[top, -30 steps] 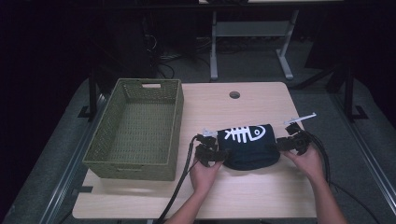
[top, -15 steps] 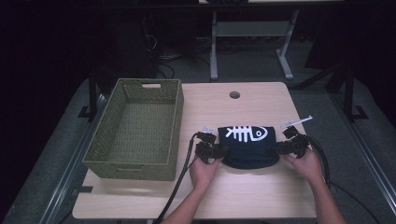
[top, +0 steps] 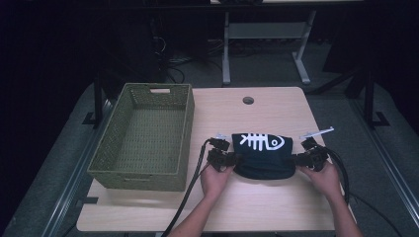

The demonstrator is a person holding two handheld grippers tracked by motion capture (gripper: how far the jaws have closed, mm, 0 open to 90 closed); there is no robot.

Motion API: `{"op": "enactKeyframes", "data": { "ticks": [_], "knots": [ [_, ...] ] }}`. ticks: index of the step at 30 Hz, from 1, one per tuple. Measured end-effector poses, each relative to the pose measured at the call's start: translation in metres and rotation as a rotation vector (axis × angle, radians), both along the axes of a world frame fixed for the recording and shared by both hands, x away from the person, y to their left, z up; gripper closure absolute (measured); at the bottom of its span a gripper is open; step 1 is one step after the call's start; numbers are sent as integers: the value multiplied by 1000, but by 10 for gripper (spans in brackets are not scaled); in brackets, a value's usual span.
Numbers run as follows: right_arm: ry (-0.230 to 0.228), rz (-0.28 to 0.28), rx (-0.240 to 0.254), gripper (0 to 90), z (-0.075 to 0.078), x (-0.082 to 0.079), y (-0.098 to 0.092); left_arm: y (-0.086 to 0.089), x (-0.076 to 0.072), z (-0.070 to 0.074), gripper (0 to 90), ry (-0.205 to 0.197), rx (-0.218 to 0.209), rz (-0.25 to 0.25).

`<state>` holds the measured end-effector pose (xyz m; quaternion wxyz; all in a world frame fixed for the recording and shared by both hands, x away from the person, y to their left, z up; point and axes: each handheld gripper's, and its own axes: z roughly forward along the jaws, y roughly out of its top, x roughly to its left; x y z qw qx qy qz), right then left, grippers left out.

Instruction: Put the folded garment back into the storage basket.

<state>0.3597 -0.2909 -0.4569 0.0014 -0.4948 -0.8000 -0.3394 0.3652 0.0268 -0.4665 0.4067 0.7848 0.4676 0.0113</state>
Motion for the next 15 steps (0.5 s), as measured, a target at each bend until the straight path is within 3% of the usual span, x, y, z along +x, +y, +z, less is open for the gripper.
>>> {"op": "enactKeyframes", "data": {
  "ticks": [15],
  "knots": [
    [-69, 15, 35, 725, 22, -18, -6, 1, -4, 16, 705, -24, -14, -38]
  ]
}}
